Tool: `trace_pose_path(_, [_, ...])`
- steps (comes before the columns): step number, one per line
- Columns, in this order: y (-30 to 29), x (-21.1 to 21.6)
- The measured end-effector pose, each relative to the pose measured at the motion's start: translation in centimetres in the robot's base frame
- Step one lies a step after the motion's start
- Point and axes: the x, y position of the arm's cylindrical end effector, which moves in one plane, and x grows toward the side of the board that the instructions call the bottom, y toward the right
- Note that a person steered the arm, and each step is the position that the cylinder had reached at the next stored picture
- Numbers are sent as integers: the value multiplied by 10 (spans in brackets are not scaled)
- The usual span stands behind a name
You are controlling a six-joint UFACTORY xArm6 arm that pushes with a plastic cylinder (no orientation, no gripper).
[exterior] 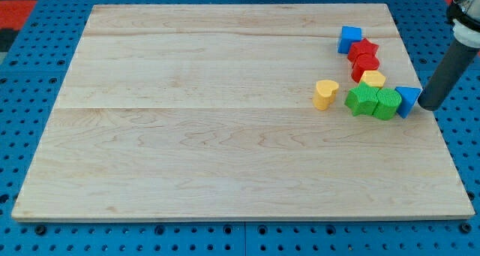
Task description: Point your arm at blue cube
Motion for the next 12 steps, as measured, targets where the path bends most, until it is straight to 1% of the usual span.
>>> trace_pose_path(2, [47,0])
trace_pose_path(4, [56,-9])
trace_pose_path(6, [57,-53])
trace_pose_path(7, [56,-88])
trace_pose_path(8, [55,-135])
trace_pose_path(9, [48,-180])
trace_pose_path(10, [30,-213])
trace_pose_path(12, [-55,-219])
